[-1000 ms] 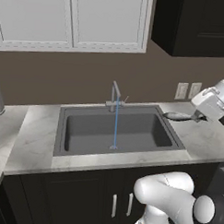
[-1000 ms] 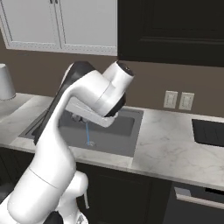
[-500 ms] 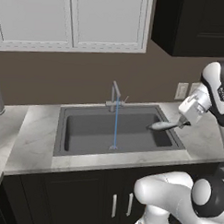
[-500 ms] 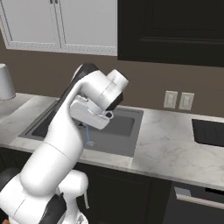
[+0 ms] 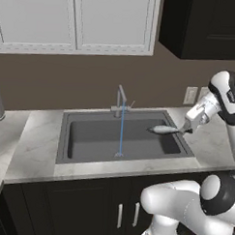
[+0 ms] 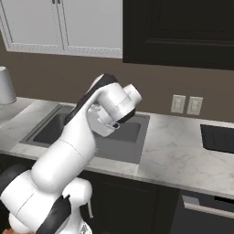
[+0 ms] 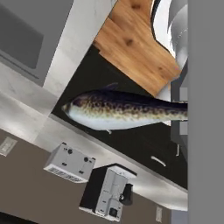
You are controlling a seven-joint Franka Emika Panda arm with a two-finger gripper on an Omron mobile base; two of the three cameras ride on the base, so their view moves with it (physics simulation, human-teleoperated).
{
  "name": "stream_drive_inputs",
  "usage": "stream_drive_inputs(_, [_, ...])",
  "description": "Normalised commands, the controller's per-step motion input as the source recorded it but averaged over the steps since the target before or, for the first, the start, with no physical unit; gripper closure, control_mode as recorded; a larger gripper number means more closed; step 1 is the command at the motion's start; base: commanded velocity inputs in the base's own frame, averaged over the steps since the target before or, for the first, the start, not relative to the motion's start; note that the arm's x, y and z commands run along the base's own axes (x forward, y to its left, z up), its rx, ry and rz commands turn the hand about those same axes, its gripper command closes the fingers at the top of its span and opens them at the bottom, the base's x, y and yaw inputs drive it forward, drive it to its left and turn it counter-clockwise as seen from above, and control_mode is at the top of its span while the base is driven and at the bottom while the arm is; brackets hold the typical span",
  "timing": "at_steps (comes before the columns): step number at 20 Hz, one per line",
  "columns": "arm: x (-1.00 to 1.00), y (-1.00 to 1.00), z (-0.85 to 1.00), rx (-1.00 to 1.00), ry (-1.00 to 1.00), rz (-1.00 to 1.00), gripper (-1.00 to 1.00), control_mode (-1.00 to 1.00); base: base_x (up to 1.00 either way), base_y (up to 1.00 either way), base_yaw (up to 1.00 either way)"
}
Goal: Take the fish out of the fridge, briefly rinse it in the sink, and place it on the tray next to the sink.
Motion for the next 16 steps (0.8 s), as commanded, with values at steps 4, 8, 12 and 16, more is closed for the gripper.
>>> stream_drive_inputs(4, [0.67, 0.25, -0.05, 0.01, 0.00, 0.00, 1.00, -1.00, 0.00, 0.00, 0.00])
stream_drive_inputs(8, [0.66, 0.28, -0.21, -0.01, 0.00, -0.08, 1.00, -1.00, 0.00, 0.00, 0.00])
stream_drive_inputs(12, [0.49, 0.23, -0.30, -0.01, 0.00, -0.14, 1.00, -1.00, 0.00, 0.00, 0.00])
stream_drive_inputs(16, [0.37, 0.20, -0.43, 0.00, -0.01, -0.19, 1.00, -1.00, 0.00, 0.00, 0.00])
